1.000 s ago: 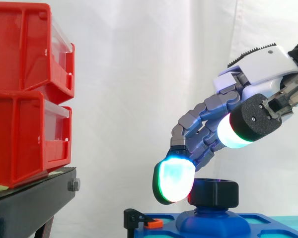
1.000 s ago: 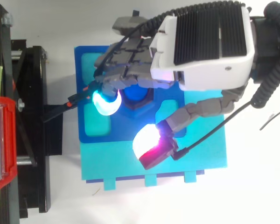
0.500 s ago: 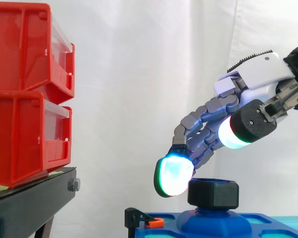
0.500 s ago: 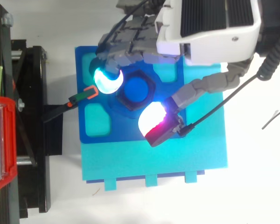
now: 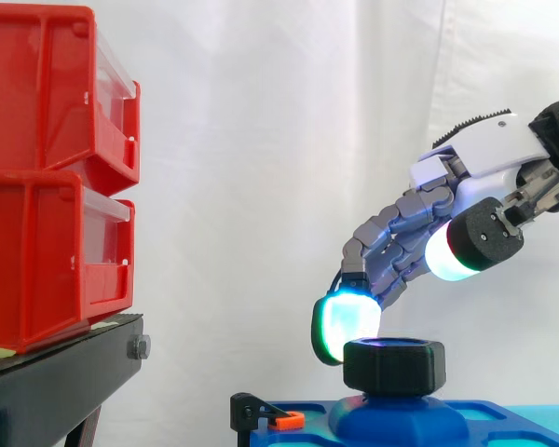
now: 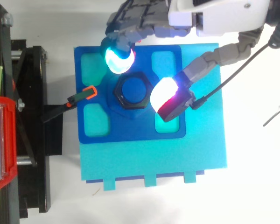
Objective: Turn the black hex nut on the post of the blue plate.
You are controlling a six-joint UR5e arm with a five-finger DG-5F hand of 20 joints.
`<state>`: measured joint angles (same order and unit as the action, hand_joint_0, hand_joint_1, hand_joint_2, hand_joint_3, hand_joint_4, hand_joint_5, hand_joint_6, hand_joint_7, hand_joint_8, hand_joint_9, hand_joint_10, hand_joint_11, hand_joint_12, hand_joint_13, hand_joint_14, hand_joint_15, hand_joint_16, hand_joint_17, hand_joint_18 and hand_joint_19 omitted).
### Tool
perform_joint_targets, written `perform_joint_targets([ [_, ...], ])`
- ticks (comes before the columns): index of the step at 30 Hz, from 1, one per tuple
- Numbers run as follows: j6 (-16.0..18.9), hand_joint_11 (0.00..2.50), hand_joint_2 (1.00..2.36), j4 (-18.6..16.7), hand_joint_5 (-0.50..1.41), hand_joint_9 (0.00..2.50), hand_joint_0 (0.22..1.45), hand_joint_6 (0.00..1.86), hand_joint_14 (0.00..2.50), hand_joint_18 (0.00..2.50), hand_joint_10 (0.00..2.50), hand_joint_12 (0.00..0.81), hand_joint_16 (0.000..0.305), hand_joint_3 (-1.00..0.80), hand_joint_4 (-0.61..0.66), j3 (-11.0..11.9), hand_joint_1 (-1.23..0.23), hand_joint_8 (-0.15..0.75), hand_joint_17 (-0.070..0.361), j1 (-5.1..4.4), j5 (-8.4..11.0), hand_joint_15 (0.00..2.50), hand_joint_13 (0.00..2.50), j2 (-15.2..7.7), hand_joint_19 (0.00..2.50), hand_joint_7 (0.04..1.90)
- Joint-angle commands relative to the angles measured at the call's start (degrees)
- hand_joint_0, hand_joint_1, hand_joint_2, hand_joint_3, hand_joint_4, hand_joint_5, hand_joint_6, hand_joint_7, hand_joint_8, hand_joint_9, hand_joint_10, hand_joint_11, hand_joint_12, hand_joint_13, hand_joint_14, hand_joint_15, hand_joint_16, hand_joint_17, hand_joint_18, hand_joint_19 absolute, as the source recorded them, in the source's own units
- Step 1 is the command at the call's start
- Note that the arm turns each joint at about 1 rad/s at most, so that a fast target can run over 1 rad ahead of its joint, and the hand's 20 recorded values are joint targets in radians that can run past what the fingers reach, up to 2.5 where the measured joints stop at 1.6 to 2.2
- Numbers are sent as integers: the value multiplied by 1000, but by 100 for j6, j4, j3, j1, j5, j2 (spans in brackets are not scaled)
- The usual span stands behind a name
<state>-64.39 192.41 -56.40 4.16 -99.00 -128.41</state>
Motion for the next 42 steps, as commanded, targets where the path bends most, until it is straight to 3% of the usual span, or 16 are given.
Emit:
perform_joint_targets([
  [1, -47, 0, 1000, -46, -193, 353, 455, 502, 0, 104, 0, 385, 59, -500, 221, -3, -407, 258, 132, 85, -111, 0, 301, 0, 0, 794],
  [5, -56, 0, 1000, -63, -192, 353, 456, 502, 0, 105, 0, 383, 59, -500, 219, -3, -409, 257, 132, 102, -128, 0, 301, 0, 0, 791],
  [12, -65, 0, 1000, -301, -191, 355, 456, 502, 1, 107, 0, 383, 58, -500, 224, 6, -414, 257, 131, 14, -93, 0, 301, 0, 0, 795],
  [18, -65, 0, 1000, -503, -190, 355, 458, 502, 0, 107, 0, 382, 58, -500, 224, 6, -416, 257, 131, -153, 109, 0, 302, 0, 0, 792],
  [19, -56, 0, 1000, -556, -190, 356, 457, 502, 0, 107, 0, 383, 58, -500, 222, 6, -416, 258, 131, -232, 171, 0, 302, 0, 0, 795],
  [21, -56, 0, 1000, -556, -190, 356, 457, 502, 1, 106, 0, 382, 58, -500, 223, -3, -416, 258, 131, -302, 258, 0, 302, 0, 0, 794],
  [24, -30, 0, 1000, -564, -191, 357, 457, 502, 0, 107, 0, 382, 58, -500, 225, -3, -416, 259, 131, -355, 311, 0, 303, 0, 0, 794],
  [27, 23, 0, 1000, -538, -190, 358, 457, 502, 0, 109, 0, 383, 58, -500, 224, -11, -416, 259, 131, -513, 513, 0, 304, 0, 0, 792],
  [30, 41, 0, 1000, -538, -190, 359, 457, 502, 0, 111, 0, 383, 58, -500, 225, -46, -415, 259, 131, -610, 628, 0, 304, 0, 0, 793],
  [38, 173, 0, 1000, -608, -189, 359, 458, 502, 1, 110, 0, 384, 58, -500, 228, -284, -416, 259, 131, -759, 812, 0, 303, 0, 0, 793],
  [42, 173, 0, 1000, -582, -189, 360, 458, 502, 0, 111, 0, 383, 58, -500, 226, -301, -416, 260, 131, -768, 821, 0, 304, 0, 0, 792],
])
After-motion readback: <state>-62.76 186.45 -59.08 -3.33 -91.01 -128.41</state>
